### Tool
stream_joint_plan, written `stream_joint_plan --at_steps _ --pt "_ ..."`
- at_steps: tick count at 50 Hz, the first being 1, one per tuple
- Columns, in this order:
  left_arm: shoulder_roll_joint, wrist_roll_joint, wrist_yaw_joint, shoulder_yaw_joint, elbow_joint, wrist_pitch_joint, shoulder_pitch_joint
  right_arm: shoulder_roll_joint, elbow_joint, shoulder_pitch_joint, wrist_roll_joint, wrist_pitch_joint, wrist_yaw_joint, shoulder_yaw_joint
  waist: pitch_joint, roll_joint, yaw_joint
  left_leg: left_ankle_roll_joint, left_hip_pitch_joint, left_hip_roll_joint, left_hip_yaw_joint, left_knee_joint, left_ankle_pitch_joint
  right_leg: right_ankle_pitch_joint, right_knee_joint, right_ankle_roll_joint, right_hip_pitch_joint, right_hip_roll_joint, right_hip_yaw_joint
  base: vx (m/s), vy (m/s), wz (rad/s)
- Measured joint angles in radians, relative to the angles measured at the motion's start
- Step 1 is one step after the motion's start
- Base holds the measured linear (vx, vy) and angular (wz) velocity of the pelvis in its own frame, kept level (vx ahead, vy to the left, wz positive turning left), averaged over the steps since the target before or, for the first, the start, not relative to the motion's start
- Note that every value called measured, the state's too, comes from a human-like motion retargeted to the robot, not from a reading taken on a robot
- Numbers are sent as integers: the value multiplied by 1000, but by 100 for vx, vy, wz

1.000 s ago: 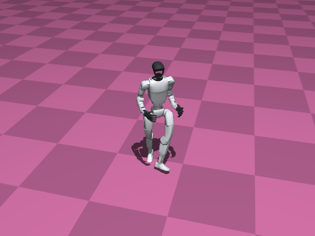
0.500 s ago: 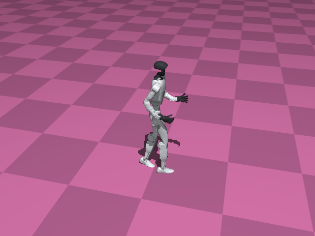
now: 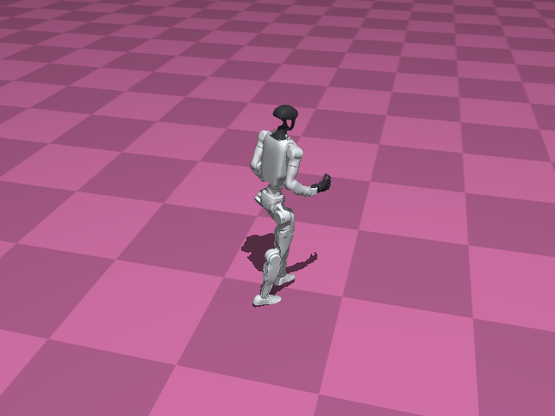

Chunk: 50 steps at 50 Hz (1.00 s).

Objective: Walk run

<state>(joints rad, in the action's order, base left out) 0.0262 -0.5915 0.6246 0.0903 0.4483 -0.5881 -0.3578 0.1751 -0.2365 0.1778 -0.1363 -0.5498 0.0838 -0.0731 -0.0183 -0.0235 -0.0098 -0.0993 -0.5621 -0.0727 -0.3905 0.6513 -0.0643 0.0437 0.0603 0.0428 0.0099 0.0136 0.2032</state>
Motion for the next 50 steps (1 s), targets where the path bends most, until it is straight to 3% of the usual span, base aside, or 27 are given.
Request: stream_joint_plan --at_steps 3,5,6,7,8,10,12,15,17,18,20,22,25,28,29,30,31,32,33,34,35,36,37,40,42,46,50 --pt "17 -13 -26 2 -39 -14 10 -10 11 25 2 2 10 21 4 7 44 -26 -7 -25 -68 -277 -24 -98 -17 6 71 -68 73 100 -24 69" --pt "40 -8 -53 3 -65 -28 21 -20 0 51 15 0 7 27 6 -11 53 -49 27 -65 -87 -399 21 -209 -3 19 113 -84 105 125 -27 58" --pt "54 -1 -68 6 -79 -37 28 -24 -13 65 22 1 8 22 5 -42 67 -117 50 -64 -110 -408 31 -292 21 30 129 -64 109 117 -48 -1" --pt "67 7 -87 10 -94 -47 35 -30 -27 79 30 3 13 17 3 -70 77 -163 77 -61 -123 -401 6 -379 54 35 140 -49 111 119 -68 -39" --pt "74 18 -112 14 -108 -58 45 -39 -46 92 38 3 23 8 -2 -94 82 -163 111 -52 -115 -361 -89 -475 104 28 143 -41 108 142 -58 16" --pt "85 30 -169 8 -133 -76 72 -45 -89 135 62 2 59 4 8 -115 21 -163 149 -68 -9 -240 -199 -567 429 -4 69 -27 93 155 -27 138" --pt "85 -1 -190 12 -151 -68 144 -28 -132 168 81 6 86 -13 24 -90 -38 -163 173 -59 58 -137 -263 -567 730 -72 -29 -43 48 120 -7 130" --pt "67 -84 -172 -21 -197 -38 253 19 -163 229 69 8 131 -34 8 77 -57 -163 230 98 156 -110 -321 -484 752 -168 -165 -204 22 125 1 60" --pt "42 -130 -157 -45 -220 -32 318 60 -166 290 54 8 162 -7 3 112 -82 -163 277 82 207 -130 -315 -323 809 -250 -286 -137 64 112 -5 130" --pt "26 -136 -147 -55 -230 -31 346 74 -165 324 49 7 168 10 2 117 -101 -163 306 57 234 -160 -290 -243 817 -267 -347 -89 81 111 -2 174" --pt "-10 -127 -133 -86 -255 -37 386 94 -161 387 38 4 161 50 -2 117 -146 -163 384 -12 288 -257 -200 -139 758 -241 -448 7 94 119 -2 216" --pt "-51 -99 -131 -117 -278 -48 397 86 -154 433 27 3 148 86 -5 121 -225 -133 474 -55 372 -345 -81 -123 577 -151 -503 27 92 120 -22 263" --pt "-94 -57 -141 -142 -295 -60 370 65 -131 465 16 2 133 111 -5 114 -331 -87 607 -88 452 -431 146 -81 265 -20 -549 -2 -37 142 -49 213" --pt "-116 -41 -151 -144 -276 -60 303 40 -98 427 38 16 115 104 -19 103 -353 1 725 -85 445 -475 387 5 80 168 -539 26 -52 128 -45 54" --pt "-120 -41 -147 -148 -263 -54 278 30 -82 407 53 19 106 102 -27 100 -354 43 750 -87 444 -460 464 -21 80 130 -537 38 -2 137 -45 10" --pt "-122 -43 -141 -153 -249 -48 252 20 -65 386 68 21 95 101 -35 96 -356 88 771 -91 449 -435 541 -71 97 43 -535 40 51 143 -45 8" --pt "-128 -47 -122 -154 -237 -39 224 4 -44 367 90 23 80 100 -33 97 -347 141 744 -80 427 -290 569 -67 135 17 -504 42 104 149 -48 -12" --pt "-132 -47 -98 -145 -224 -29 194 -14 -26 347 111 25 63 93 -26 109 -334 180 708 -53 395 -128 588 -37 187 -14 -479 -10 61 152 -55 -55" --pt "-131 -38 -63 -118 -209 -19 158 -35 -13 325 128 27 41 74 -9 142 -312 194 650 7 345 69 588 43 267 -56 -467 -168 -175 152 -50 -19" --pt "-118 -24 -27 -96 -185 -6 141 -54 -8 286 129 25 24 82 4 159 -303 198 594 35 358 203 588 76 309 -72 -456 -170 -162 159 -44 58" --pt "-100 -8 11 -77 -157 8 132 -74 -7 237 121 21 9 103 15 167 -301 197 538 46 401 306 588 85 333 -76 -445 -95 -24 141 -29 84" --pt "-66 -3 12 -67 -141 9 115 -76 -4 194 102 21 13 93 -3 119 -282 164 486 -21 376 313 541 102 310 -73 -398 -40 -44 121 -21 40" --pt "-36 -4 12 -58 -129 7 94 -79 -1 154 81 22 18 75 -17 78 -262 129 437 -62 341 322 476 122 294 -73 -355 -6 -71 107 -17 -47" --pt "10 -56 15 -37 -120 1 8 -88 25 70 -8 24 42 4 -21 37 -200 26 272 -12 223 359 176 149 248 -103 -246 -33 -117 125 -19 -29" --pt "14 -73 22 -28 -115 8 -37 -75 63 46 -40 10 40 -17 -15 14 -162 -4 170 -19 196 267 72 78 164 -101 -163 -28 -88 121 -21 18" --pt "-21 -78 27 -11 -117 12 -72 -24 129 42 -29 2 35 -50 3 -21 -45 -56 73 -11 60 -139 7 -165 58 -92 -22 -73 -39 136 -28 -16" --pt "-31 -63 -10 -24 -133 -3 -46 4 122 89 60 32 55 -35 19 -47 53 1 108 -70 74 -494 12 -458 48 -42 117 -108 33 134 -27 4"
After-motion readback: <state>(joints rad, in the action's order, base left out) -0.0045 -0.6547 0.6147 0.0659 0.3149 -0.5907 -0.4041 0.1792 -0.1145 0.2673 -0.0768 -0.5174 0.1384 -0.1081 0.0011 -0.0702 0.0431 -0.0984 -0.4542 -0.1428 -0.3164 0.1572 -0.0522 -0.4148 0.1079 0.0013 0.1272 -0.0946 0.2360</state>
